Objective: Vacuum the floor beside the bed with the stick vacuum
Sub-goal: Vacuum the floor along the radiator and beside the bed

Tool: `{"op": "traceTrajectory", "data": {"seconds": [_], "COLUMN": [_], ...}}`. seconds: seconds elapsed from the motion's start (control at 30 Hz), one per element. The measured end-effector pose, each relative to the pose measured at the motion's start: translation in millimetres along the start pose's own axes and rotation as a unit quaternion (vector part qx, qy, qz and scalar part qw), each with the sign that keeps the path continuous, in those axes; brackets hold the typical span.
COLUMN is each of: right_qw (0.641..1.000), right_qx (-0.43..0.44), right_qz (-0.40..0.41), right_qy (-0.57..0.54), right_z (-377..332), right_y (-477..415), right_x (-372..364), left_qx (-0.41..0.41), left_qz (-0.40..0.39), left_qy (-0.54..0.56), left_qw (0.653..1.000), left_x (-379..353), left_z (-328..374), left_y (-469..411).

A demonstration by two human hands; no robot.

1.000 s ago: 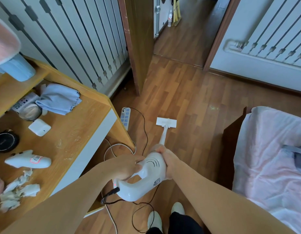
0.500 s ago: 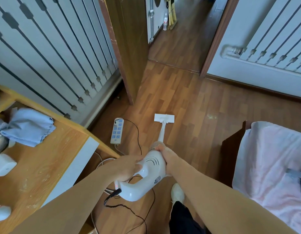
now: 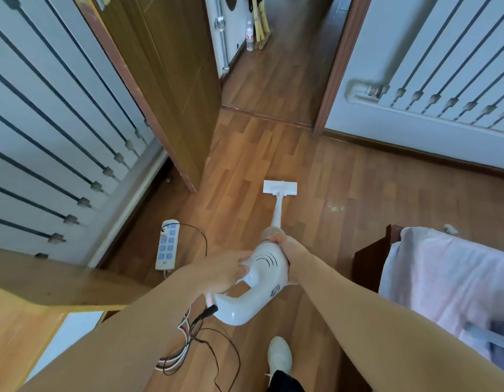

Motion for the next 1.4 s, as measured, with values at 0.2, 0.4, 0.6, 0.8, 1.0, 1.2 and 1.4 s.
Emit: {"op": "traceTrajectory", "data": {"seconds": [0.2, 0.4, 0.6, 0.8, 1.0, 1.2, 1.4], "right_qw": [1.0, 0.998, 0.998, 0.996, 0.993, 0.99, 0.99], "right_qx": [-0.002, -0.006, -0.025, -0.041, -0.041, 0.002, 0.012], "right_qz": [0.015, 0.018, 0.029, 0.024, 0.028, 0.041, 0.042], "right_qy": [-0.027, -0.054, -0.057, -0.079, -0.109, -0.134, -0.132], "right_z": [-14, 13, 53, 96, 138, 141, 113], "right_y": [-7, 0, 34, 70, 96, 90, 72], "right_x": [33, 26, -3, -27, -37, -14, 14], "left_qx": [-0.023, -0.024, -0.011, -0.021, -0.036, -0.069, -0.064], "left_qz": [-0.02, -0.03, -0.043, -0.067, -0.082, -0.088, -0.07], "left_qy": [-0.028, -0.067, -0.091, -0.108, -0.19, -0.222, -0.232], "left_qw": [0.999, 0.997, 0.995, 0.992, 0.978, 0.969, 0.968], "left_x": [2, -5, -10, -19, -30, -46, -46], "left_z": [38, 30, -2, -38, -49, -30, -1], "left_y": [-19, 0, 39, 76, 105, 99, 69]}}
Point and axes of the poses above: each hand's wrist, its own y-axis away from the middle knuckle, its own x-axis out of the back of the hand, z = x × y, the point moved 2 cm from there along -y, towards the middle knuckle, and after that the axes turned 5 degrees about x, right-handed, at the moved point
